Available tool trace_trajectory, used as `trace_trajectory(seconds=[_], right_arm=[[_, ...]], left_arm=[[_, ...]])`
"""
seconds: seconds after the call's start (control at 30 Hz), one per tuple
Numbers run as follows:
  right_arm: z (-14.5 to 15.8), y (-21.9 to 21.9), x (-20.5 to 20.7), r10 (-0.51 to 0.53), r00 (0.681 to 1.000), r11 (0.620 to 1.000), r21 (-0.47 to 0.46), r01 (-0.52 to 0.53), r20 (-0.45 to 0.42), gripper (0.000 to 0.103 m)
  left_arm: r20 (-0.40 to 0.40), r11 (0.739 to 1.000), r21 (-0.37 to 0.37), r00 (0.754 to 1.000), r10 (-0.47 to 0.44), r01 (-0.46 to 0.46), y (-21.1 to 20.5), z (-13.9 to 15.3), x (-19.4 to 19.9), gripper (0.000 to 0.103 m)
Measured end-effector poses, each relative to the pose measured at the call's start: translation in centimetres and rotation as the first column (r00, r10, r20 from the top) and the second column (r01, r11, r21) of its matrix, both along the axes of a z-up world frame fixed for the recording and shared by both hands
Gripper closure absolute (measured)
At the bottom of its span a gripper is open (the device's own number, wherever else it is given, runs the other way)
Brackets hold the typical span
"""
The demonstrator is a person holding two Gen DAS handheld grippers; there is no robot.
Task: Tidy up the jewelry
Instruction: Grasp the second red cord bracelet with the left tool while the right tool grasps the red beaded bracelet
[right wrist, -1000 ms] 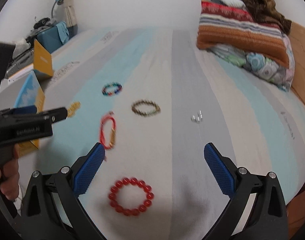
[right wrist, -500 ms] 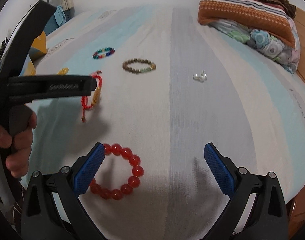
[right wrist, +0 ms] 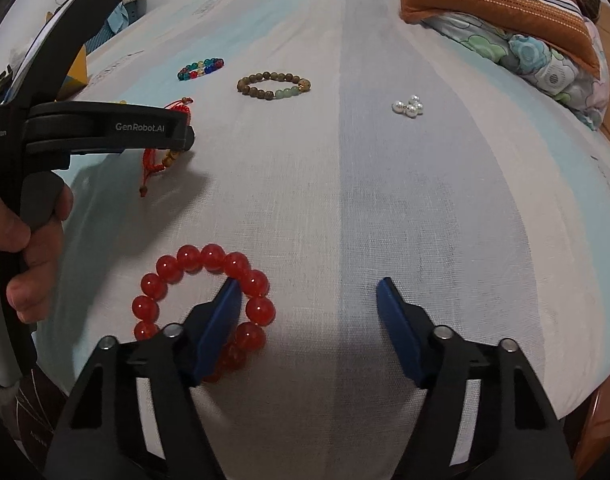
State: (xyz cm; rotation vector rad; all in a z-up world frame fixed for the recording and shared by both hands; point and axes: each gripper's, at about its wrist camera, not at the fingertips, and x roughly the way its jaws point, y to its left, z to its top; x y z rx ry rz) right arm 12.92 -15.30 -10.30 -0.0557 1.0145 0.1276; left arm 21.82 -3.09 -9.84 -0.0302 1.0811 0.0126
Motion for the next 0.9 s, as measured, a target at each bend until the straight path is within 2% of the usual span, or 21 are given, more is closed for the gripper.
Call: trace_trajectory(seconds=[0.37, 0.53, 0.7, 0.9], right_arm=[[0.1, 0.4, -0.1, 0.029, 1.000, 1.000, -0.001, -0.029, 0.007, 0.074], [0.2, 0.4, 0.0, 0.035, 0.999, 0.999, 0.003, -0.035, 0.003, 0.085], [0.3, 0.6, 0.0, 0.031, 0.999, 1.000, 0.000, -0.031, 0.005, 0.088], [0.9, 0.3, -0.2, 0.031, 0.999, 0.999, 0.009, -0.032, 0.018, 0.090]], left_arm=[[-0.007, 1.000, 0.001, 1.000, -0.009, 0.009, 0.1, 0.3, 0.0, 0.055], [-0.012, 1.000, 0.001, 1.000, -0.020, 0.020, 0.1, 0.5, -0.1, 0.069], [-0.022, 0.999, 0.012, 0.999, -0.034, 0.034, 0.3, 0.7, -0.2, 0.088], [-0.024, 0.999, 0.012, 0.999, -0.041, 0.041, 0.3, 1.0, -0.6, 0.092]])
